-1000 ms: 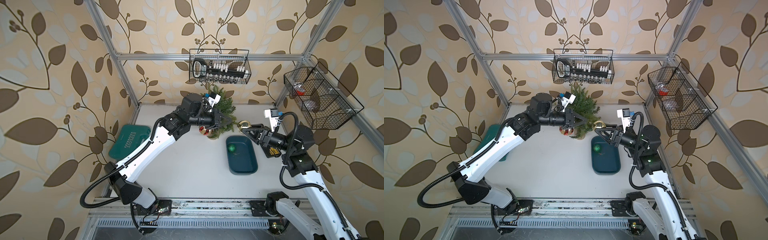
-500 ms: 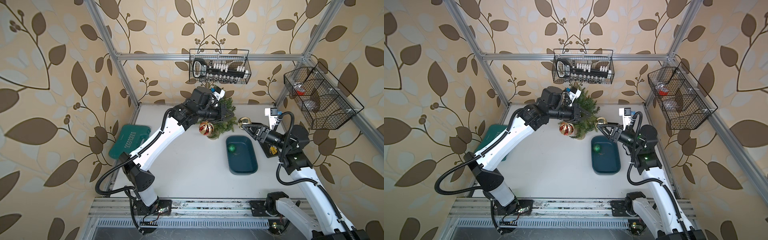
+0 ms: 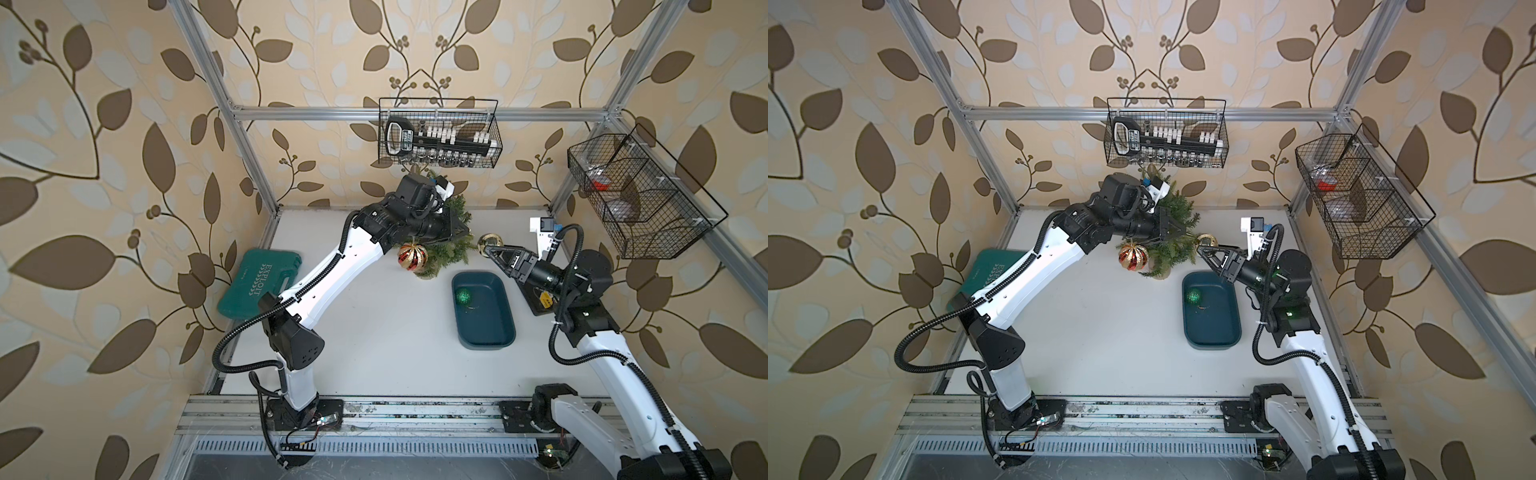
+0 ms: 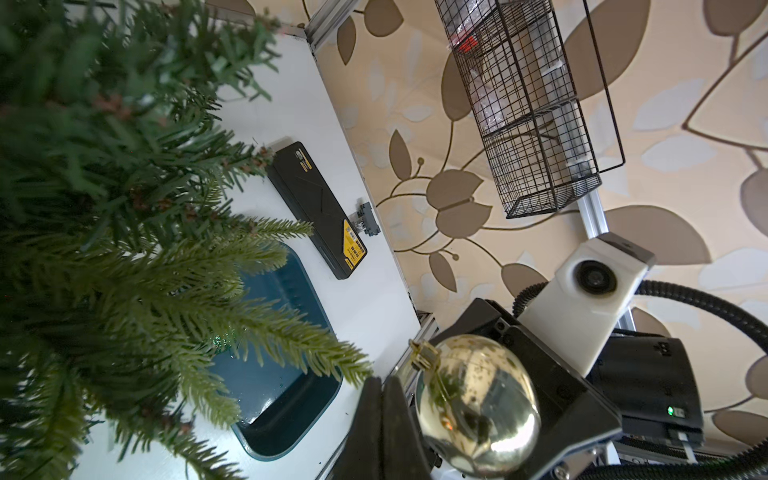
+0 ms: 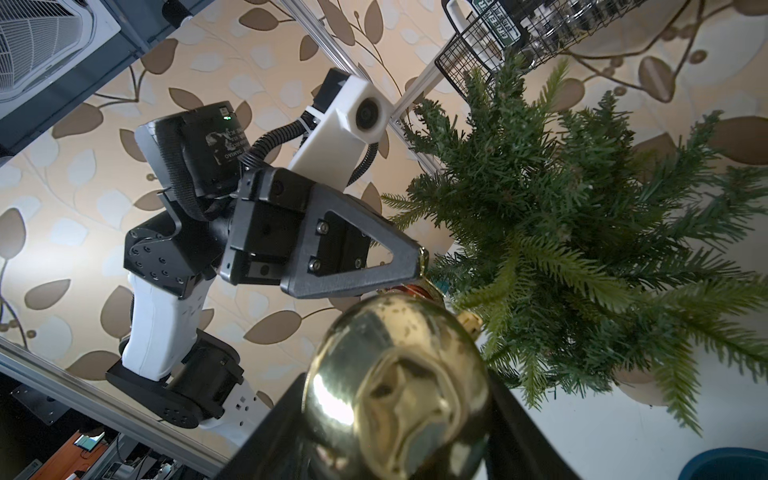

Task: Decorate the small christmas tree with ornaments
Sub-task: Hang an ornament on the christmas tree.

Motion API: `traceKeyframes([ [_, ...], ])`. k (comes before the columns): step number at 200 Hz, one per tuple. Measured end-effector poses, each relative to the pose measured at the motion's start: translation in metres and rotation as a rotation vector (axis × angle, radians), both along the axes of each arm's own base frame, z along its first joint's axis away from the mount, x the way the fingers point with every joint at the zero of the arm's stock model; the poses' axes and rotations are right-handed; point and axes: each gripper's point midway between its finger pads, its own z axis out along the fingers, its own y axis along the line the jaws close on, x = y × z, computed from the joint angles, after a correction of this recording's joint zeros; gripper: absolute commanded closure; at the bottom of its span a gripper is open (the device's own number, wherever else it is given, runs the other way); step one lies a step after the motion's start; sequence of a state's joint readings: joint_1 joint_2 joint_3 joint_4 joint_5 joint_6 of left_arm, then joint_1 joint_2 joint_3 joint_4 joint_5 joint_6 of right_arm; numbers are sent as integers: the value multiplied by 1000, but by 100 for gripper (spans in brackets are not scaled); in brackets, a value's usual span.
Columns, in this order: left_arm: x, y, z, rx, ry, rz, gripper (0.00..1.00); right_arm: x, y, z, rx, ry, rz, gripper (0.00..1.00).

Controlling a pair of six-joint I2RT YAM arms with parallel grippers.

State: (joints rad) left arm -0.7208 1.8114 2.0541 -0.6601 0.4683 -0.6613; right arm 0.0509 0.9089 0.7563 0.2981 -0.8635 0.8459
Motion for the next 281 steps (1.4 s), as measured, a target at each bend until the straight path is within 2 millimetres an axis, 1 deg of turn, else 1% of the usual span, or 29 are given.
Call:
traceKeyframes([
  [33,-1,-3,1,0,-5,-2,100,5,-1,-6,4,9,-3,42],
  [78,2,-8,-9,15,9,-6,100,11,-1,-10,14,23,1,42],
  [122,3,-8,-10,20,7,-1,100,7,1,-12,20,18,26,42],
  [174,6,-7,-11,27,1,13,100,4,3,-19,38,44,46,42],
  [234,6,-7,-16,35,9,13,100,-4,4,-12,44,21,58,42],
  [255,6,-7,-17,34,8,13,100,-4,4,-12,46,21,59,42],
  [281,5,-6,-23,44,20,13,100,-5,5,-14,52,28,67,42],
])
